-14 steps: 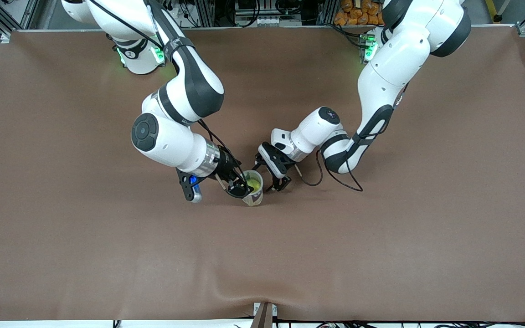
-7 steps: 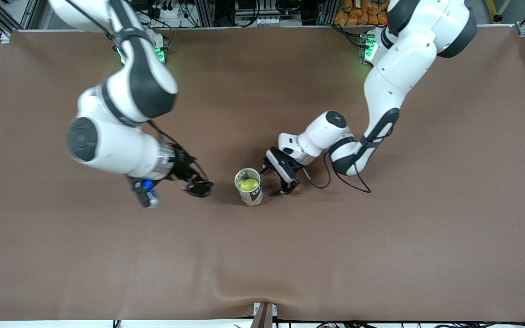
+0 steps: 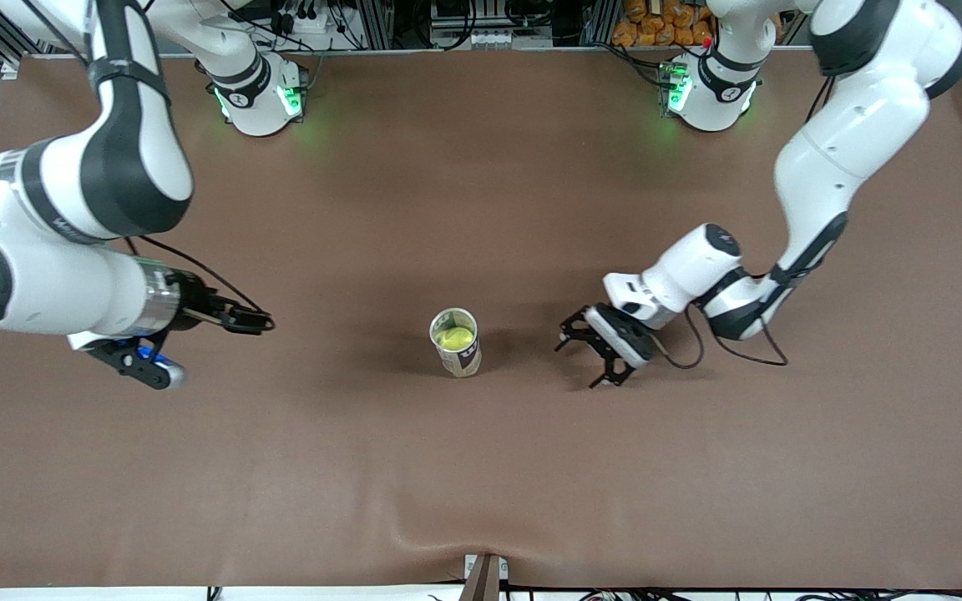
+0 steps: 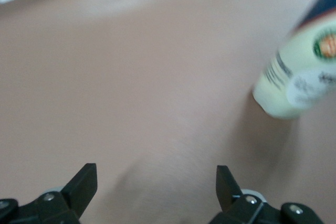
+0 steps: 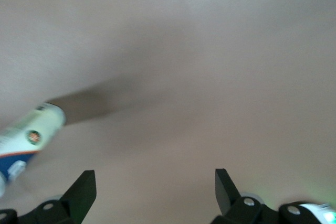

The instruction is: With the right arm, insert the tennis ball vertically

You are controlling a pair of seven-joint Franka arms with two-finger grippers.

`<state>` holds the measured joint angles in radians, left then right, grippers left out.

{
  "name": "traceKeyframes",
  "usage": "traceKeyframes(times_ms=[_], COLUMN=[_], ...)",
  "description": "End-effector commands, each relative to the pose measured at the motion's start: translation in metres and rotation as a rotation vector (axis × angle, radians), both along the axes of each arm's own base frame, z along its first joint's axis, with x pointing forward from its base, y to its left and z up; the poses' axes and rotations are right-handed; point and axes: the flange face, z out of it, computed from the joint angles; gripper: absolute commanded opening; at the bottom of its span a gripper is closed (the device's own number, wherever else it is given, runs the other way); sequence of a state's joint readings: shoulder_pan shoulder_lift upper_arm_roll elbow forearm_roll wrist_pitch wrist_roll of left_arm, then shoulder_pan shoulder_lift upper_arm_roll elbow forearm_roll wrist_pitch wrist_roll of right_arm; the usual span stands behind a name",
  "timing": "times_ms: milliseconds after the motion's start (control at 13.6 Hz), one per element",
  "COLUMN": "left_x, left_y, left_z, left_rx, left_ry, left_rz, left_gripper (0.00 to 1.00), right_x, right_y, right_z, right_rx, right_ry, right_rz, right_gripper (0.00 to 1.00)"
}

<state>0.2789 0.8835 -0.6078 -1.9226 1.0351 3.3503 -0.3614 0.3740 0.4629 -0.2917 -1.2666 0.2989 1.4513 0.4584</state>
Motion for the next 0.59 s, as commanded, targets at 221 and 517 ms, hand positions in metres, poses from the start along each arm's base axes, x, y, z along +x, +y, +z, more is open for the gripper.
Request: traceKeyframes(times_ms=[221, 517], left_x=[0.05, 0.09], left_y=[0.003, -0.001], left_z=[0.061, 0.093], left_rx=[0.012, 0.017], left_ry=[0.017, 0.124], left_rz=[0.159, 0.306], left_gripper=[1.0, 1.0], right_x=[-0.025, -0.061], right_y=[-0.113, -0.127], right_z=[0.061, 0.093], right_rx=[0.055, 0.031], right_ry=[-0.044, -0.073], right_rz=[0.113, 0.135], right_gripper=[1.0, 1.0])
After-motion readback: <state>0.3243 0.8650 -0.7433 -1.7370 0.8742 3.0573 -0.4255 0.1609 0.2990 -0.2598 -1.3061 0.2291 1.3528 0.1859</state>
